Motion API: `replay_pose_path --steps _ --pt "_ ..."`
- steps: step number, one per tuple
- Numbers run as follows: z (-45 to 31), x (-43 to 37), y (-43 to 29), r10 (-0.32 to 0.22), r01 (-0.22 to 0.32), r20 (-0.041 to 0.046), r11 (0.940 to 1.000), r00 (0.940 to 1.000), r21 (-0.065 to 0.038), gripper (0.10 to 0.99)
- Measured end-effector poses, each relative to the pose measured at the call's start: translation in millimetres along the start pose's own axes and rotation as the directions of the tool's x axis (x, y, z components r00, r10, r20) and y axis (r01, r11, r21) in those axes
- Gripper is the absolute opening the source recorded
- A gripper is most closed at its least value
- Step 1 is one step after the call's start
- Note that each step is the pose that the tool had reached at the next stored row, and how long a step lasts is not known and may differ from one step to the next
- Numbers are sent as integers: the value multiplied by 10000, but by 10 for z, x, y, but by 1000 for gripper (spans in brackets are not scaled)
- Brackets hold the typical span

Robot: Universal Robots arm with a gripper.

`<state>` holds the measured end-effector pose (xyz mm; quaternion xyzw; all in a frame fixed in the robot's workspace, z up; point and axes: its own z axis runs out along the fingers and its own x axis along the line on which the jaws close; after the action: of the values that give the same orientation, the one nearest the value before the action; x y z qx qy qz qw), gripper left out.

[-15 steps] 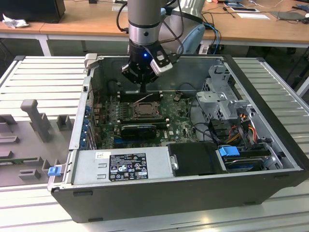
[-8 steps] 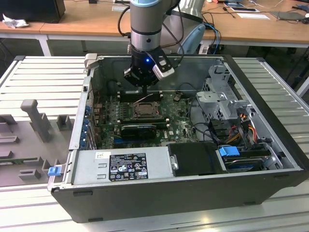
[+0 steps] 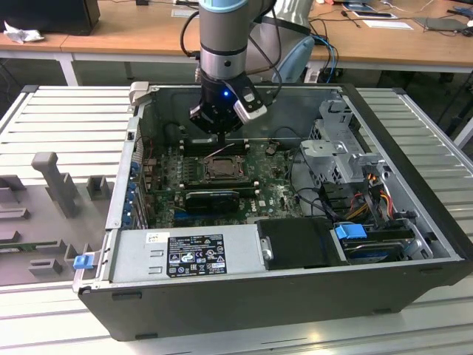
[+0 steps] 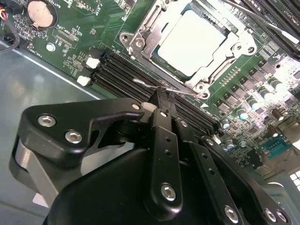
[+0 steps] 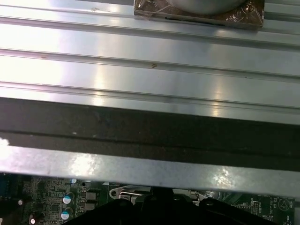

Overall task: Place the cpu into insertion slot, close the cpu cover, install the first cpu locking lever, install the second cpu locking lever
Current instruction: 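Install the first cpu locking lever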

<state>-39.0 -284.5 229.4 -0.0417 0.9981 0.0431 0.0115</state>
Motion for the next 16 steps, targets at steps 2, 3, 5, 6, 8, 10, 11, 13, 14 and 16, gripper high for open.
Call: replay_pose_path --steps 2,3,5,6,8,10,11,13,14,16 --pt "4 -1 0 -1 1 1 10000 10000 -2 106" --pt "5 0 0 -2 2 1 10000 10000 -1 106" --pt "17 0 -2 -1 1 3 10000 10000 -4 106" --pt "20 0 -2 -1 1 2 10000 10000 -2 106" --pt "32 -1 -3 -1 1 2 10000 10000 0 106" --pt "46 -1 -5 -1 1 1 10000 10000 2 106" --pt "47 -2 -6 -2 2 -1 10000 10000 5 106" --pt "55 -22 -7 -2 2 2 10000 10000 2 106" --pt "57 -34 -8 -1 1 2 10000 10000 3 106" --pt "61 -65 -4 -1 1 1 10000 10000 4 106"
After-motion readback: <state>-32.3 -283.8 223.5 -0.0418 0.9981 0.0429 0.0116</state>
